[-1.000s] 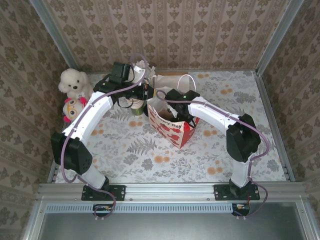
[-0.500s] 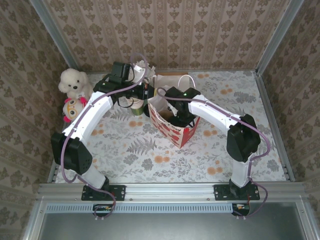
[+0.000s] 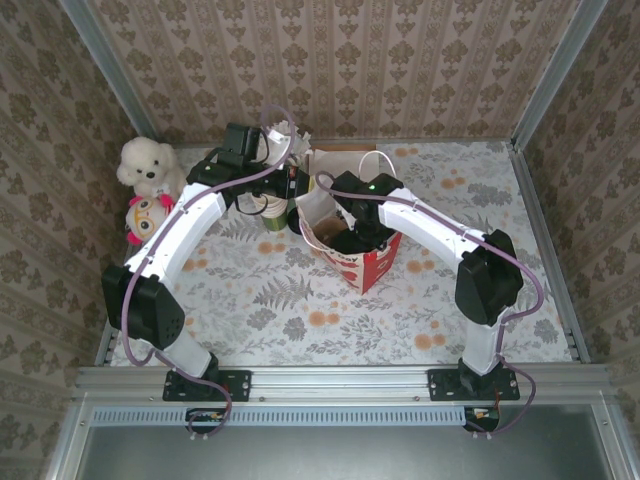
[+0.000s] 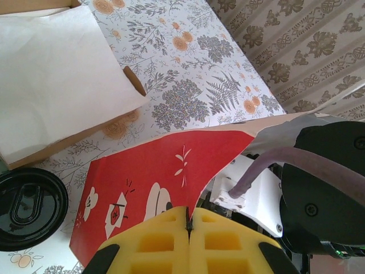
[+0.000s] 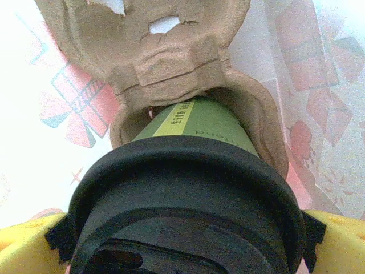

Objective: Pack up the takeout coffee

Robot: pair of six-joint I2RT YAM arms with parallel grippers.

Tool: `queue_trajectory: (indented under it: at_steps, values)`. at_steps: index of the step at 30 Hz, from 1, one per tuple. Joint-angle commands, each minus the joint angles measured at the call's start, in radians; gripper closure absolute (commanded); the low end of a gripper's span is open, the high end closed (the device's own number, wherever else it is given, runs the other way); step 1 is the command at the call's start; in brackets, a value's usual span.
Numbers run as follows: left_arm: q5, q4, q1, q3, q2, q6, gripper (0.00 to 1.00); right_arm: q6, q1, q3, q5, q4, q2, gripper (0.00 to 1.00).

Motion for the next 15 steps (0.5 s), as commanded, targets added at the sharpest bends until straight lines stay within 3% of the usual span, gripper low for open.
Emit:
queue_trajectory:
  at_steps: [1, 15]
  values:
    - [0.011, 0.027, 0.005, 0.001, -0.035, -0.010, 1.00, 0.008, -0.004, 0.019, 0.003, -0.039, -0.043, 0.00]
    - [-0.008, 0.009, 0.004, 0.020, -0.027, -0.062, 1.00, -0.062, 0.020, 0.038, 0.040, 0.035, -0.099, 0.00]
